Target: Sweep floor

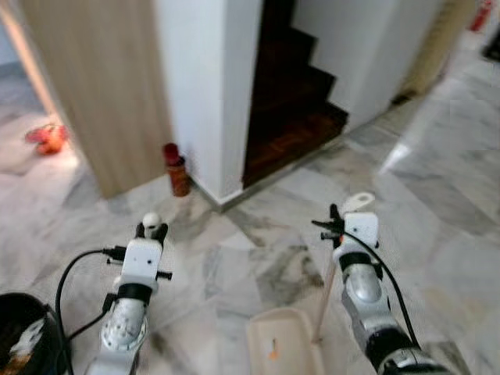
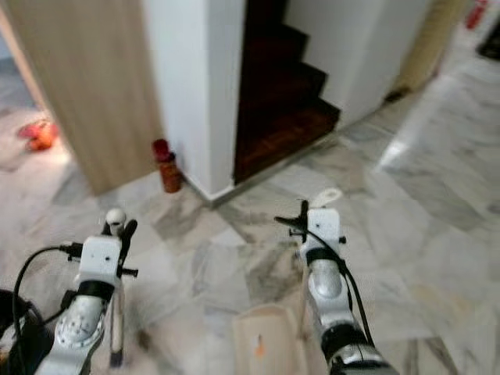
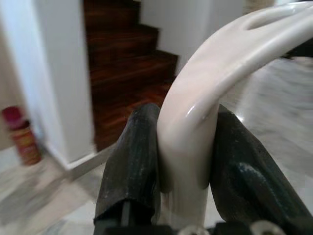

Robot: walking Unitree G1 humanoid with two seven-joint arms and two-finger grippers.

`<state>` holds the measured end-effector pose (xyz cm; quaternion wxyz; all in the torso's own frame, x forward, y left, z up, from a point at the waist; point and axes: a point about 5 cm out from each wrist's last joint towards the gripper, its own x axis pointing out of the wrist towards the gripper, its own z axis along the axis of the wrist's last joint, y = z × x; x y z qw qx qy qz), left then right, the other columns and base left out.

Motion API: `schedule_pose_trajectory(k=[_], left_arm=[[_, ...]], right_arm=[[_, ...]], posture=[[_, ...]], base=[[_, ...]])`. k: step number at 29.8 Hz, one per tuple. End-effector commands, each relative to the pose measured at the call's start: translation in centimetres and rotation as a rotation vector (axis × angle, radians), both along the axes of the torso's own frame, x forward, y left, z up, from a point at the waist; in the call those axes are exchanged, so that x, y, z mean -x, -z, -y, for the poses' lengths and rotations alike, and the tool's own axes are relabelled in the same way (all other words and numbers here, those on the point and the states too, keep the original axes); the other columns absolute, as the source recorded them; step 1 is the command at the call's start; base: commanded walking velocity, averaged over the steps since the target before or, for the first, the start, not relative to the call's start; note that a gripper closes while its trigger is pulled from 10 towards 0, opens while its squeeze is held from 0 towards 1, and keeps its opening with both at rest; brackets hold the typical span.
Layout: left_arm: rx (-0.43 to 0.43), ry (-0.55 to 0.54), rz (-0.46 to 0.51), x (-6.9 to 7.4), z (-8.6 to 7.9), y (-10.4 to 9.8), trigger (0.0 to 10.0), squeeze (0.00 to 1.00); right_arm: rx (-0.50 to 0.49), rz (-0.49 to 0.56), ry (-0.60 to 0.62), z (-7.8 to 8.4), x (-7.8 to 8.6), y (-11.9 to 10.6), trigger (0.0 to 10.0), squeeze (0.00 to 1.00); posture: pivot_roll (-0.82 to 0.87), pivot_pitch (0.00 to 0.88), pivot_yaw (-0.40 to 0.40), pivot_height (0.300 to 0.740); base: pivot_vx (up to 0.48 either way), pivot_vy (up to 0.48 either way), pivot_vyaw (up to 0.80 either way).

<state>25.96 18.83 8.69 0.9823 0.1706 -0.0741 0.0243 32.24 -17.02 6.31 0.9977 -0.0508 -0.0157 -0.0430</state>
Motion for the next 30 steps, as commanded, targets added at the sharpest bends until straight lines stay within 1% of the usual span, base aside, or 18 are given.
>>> schedule_pose_trajectory(k=[1,4,9,15,20,23,25,30], left_arm=[[-0.009,0.013,0.036,-0.2,0.2,-0.6,10.0,0.00],[-0.013,0.014,0.036,-0.2,0.2,-0.6,10.0,0.00],[-0.024,0.020,0.038,-0.4,0.0,-0.8,10.0,0.00],[-0.035,0.031,0.041,-0.7,-0.4,-1.1,10.0,0.00],[-0.062,0.040,0.038,-1.1,-0.3,-1.3,10.0,0.00],[-0.067,0.052,0.034,-1.3,-0.2,-1.3,10.0,0.00],[-0.052,0.048,0.039,-1.4,-0.4,-1.5,10.0,0.00],[-0.068,0.048,0.036,-1.7,-0.7,-1.6,10.0,0.00]], right_arm=[[0.018,0.021,-0.007,0.1,-0.3,-0.6,10.0,0.00],[0.019,0.022,-0.005,0.1,-0.3,-0.6,10.0,0.00],[0.010,0.019,0.002,-0.1,-0.3,-0.4,10.0,0.00],[-0.005,0.016,0.016,-0.6,-0.2,-0.2,10.0,0.00],[-0.009,0.013,0.025,-0.5,-0.1,-0.1,10.0,0.00],[-0.015,0.012,0.045,-0.3,0.0,0.0,10.0,0.00],[-0.017,0.012,0.047,-0.5,0.0,0.0,10.0,0.00],[-0.025,0.006,0.054,-0.6,0.1,0.2,10.0,0.00]], posture=[[0.13,0.033,-0.035,0.740],[0.13,0.032,-0.034,0.740],[0.14,0.019,-0.019,0.740],[0.15,0.002,0.003,0.740],[0.15,0.000,0.019,0.740],[0.15,0.000,0.030,0.740],[0.15,0.000,0.035,0.740],[0.16,0.000,0.045,0.740]], base=[[0.000,0.000,-0.80],[0.000,0.000,-0.80],[0.000,-0.301,-0.80],[0.000,0.000,-0.80],[0.000,0.000,-0.80],[0.000,-0.472,-0.80],[0.000,0.000,-0.80],[0.000,0.000,-0.80]])
